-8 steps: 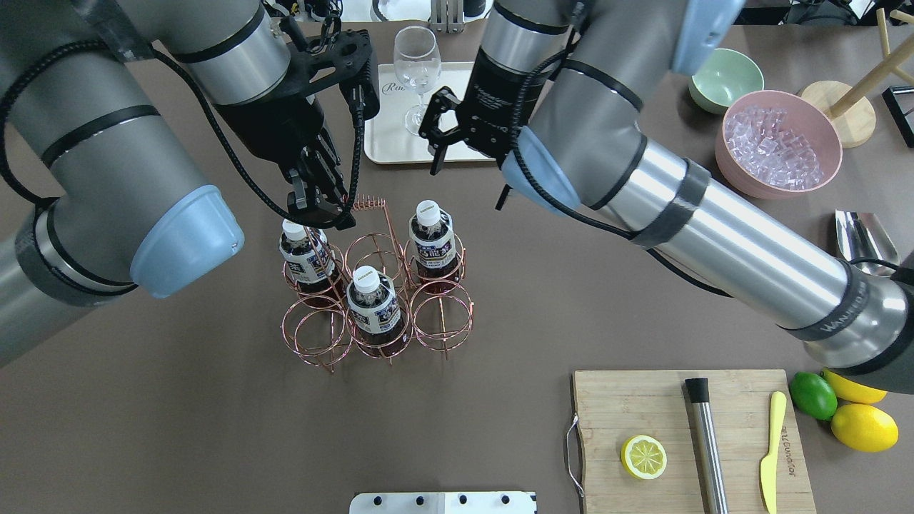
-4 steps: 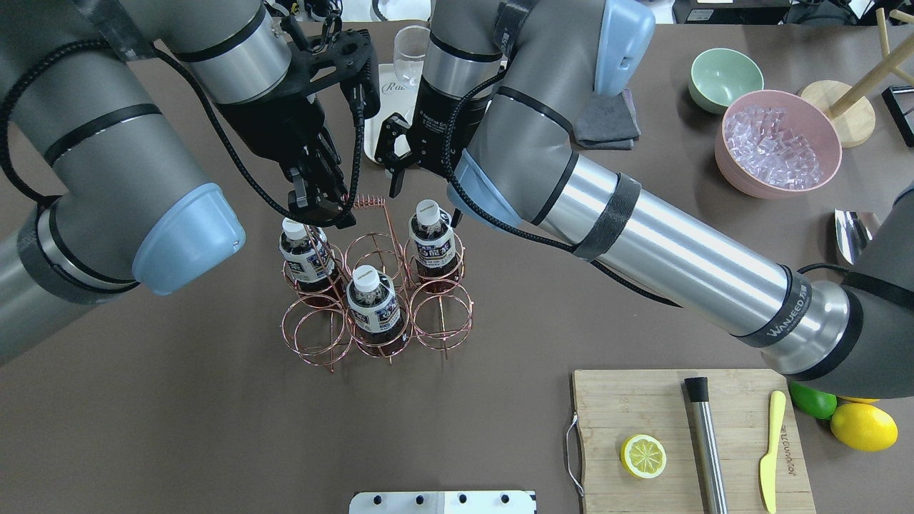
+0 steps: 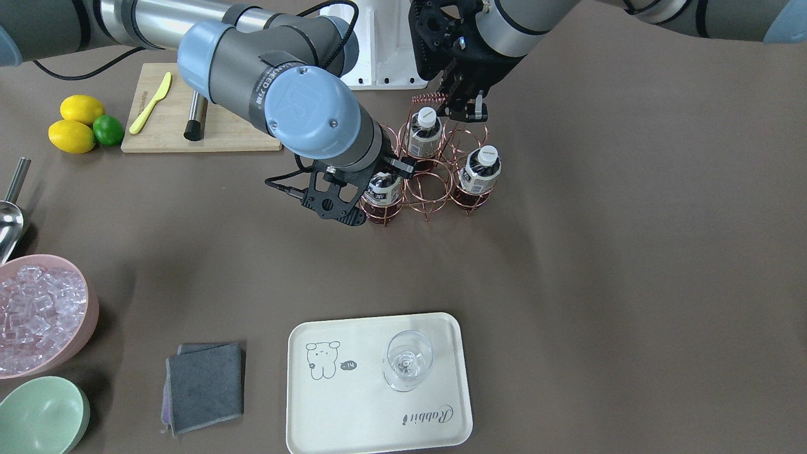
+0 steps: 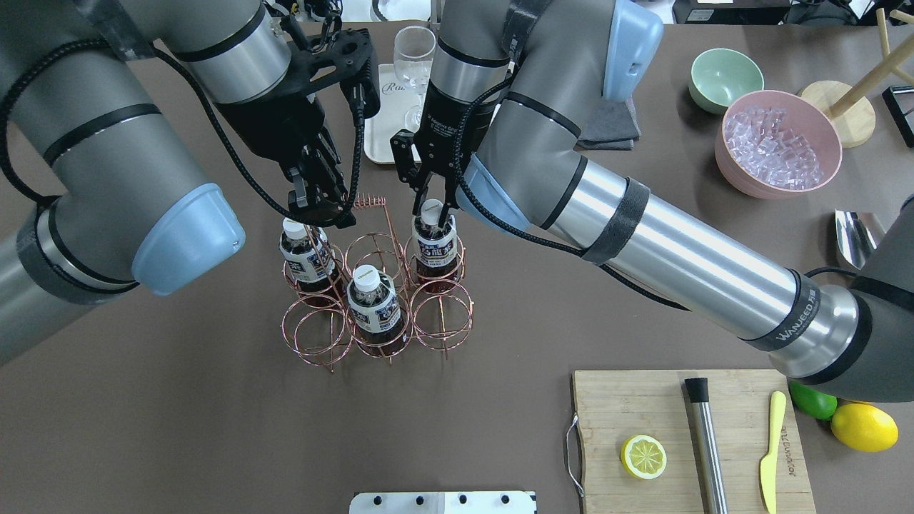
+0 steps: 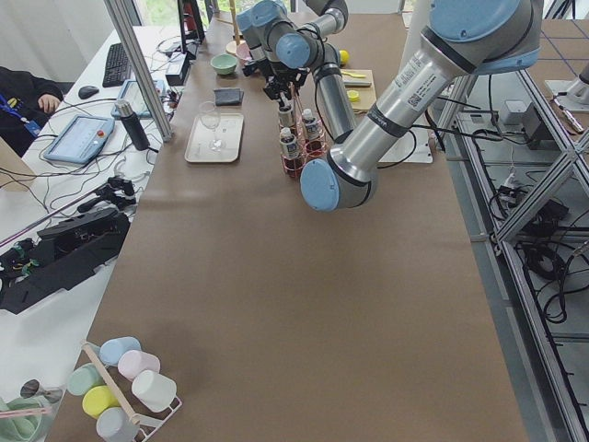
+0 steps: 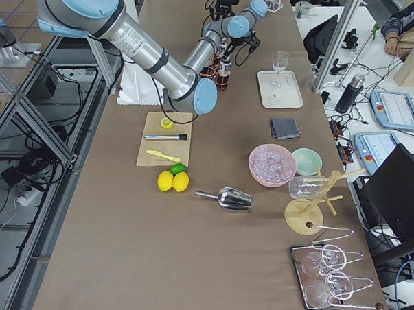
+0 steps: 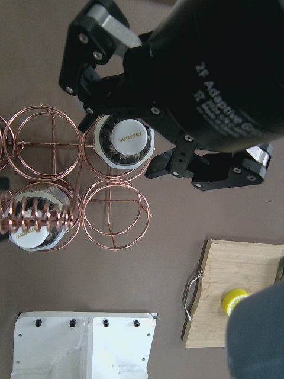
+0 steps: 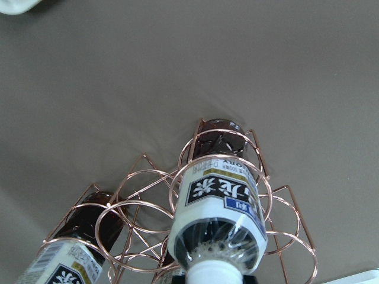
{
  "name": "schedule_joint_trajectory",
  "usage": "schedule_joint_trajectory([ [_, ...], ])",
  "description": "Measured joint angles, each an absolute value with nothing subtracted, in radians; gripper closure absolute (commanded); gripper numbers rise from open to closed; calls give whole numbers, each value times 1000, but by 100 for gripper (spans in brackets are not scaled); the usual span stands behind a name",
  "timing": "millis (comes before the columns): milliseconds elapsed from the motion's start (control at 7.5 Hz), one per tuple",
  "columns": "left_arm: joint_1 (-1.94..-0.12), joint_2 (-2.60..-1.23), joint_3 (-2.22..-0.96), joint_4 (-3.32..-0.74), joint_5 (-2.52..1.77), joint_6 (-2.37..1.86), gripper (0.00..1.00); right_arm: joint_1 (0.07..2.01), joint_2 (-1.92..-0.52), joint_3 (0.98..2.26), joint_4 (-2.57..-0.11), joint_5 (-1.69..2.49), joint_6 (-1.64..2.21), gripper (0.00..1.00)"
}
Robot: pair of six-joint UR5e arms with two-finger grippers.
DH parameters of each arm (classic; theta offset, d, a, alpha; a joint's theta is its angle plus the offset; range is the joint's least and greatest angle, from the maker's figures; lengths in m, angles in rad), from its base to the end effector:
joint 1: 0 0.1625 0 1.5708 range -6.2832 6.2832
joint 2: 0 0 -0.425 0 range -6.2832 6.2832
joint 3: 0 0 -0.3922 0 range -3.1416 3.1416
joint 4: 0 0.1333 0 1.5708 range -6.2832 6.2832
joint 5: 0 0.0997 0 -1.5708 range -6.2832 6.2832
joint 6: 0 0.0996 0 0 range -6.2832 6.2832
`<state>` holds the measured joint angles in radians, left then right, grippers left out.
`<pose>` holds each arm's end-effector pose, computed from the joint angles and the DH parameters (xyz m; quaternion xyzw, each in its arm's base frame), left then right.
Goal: Take tea from basket to plate
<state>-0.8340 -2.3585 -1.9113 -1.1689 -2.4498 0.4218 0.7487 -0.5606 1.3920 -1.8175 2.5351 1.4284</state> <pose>0.3518 -0.4720 0.0892 0.2551 0.4432 0.5896 0.6252 -0.5061 -0.5405 0.0910 -0.2906 -0.4218 0.1257 0.8496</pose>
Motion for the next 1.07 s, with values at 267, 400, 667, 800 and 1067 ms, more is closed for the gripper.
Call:
schedule_joint_trajectory([
  [267, -833, -2358, -1911, -1169, -2450, 422, 100, 768, -606, 1452, -1819, 2544, 1422, 100],
  [400, -833, -2357, -1911, -1174, -2450, 422, 100, 792, -645, 1516, -1829, 2565, 1420, 100],
  [667, -833, -2356, -1911, -1179, -2450, 422, 100, 880, -678, 1659, -1935, 2641, 1420, 100],
  [800, -833, -2356, -1911, -1179, -2450, 422, 100, 916, -676, 1742, -2026, 2660, 1421, 100],
  [1067, -833, -2356, -1911, -1180, -2450, 421, 100, 955, -655, 1799, -2114, 2664, 1416, 100],
])
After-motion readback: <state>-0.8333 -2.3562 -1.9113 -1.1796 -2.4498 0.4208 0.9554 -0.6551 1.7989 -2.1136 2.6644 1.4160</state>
